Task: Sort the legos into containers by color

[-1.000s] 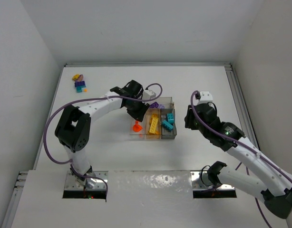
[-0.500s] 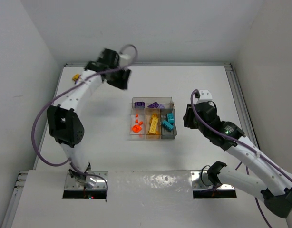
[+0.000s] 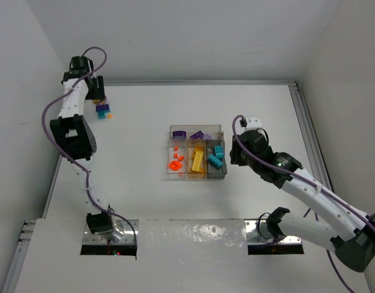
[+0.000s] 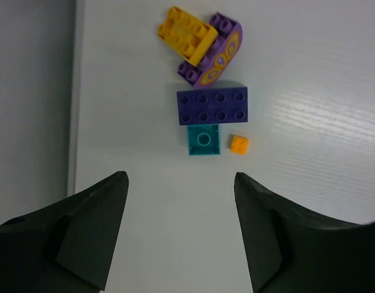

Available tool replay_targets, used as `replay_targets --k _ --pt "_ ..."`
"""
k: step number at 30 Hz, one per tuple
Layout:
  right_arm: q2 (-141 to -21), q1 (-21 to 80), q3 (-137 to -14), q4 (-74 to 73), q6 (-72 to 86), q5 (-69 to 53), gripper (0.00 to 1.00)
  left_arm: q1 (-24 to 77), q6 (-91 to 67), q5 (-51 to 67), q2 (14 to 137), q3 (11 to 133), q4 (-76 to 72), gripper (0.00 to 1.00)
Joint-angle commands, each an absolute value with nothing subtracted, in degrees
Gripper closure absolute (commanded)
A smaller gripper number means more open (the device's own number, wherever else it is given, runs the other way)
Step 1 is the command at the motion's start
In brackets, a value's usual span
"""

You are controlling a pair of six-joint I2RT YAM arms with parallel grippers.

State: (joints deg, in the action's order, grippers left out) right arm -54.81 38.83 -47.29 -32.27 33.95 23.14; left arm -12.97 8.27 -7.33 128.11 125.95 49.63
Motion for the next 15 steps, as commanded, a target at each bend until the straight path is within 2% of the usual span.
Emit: replay_targets --k 1,4,8,13,15 --pt "-56.6 39.11 -49.57 -30.15 32.61 22.24 0.6 -13.89 7.73 -5.98 130.95 128.49 49.66 0.31" --pt "-57.83 39.11 -49.66 -29.71 32.61 22.15 0.6 -13.8 8.96 -3.35 132.54 126.48 49.14 0.25" --pt "-59.06 39.11 -49.92 -29.44 32.26 21.71 0.6 -13.8 9.49 -2.63 132.98 121.12 45.45 0.26" --pt "-59.59 39.11 -50.8 -29.79 31.99 21.45 0.6 -13.89 8.62 -5.54 135.52 121.81 43.07 0.34" --pt "-59.41 39.11 -51.06 -30.23 31.99 21.62 0.6 -13.8 8.44 -4.05 135.0 121.38 41.93 0.41"
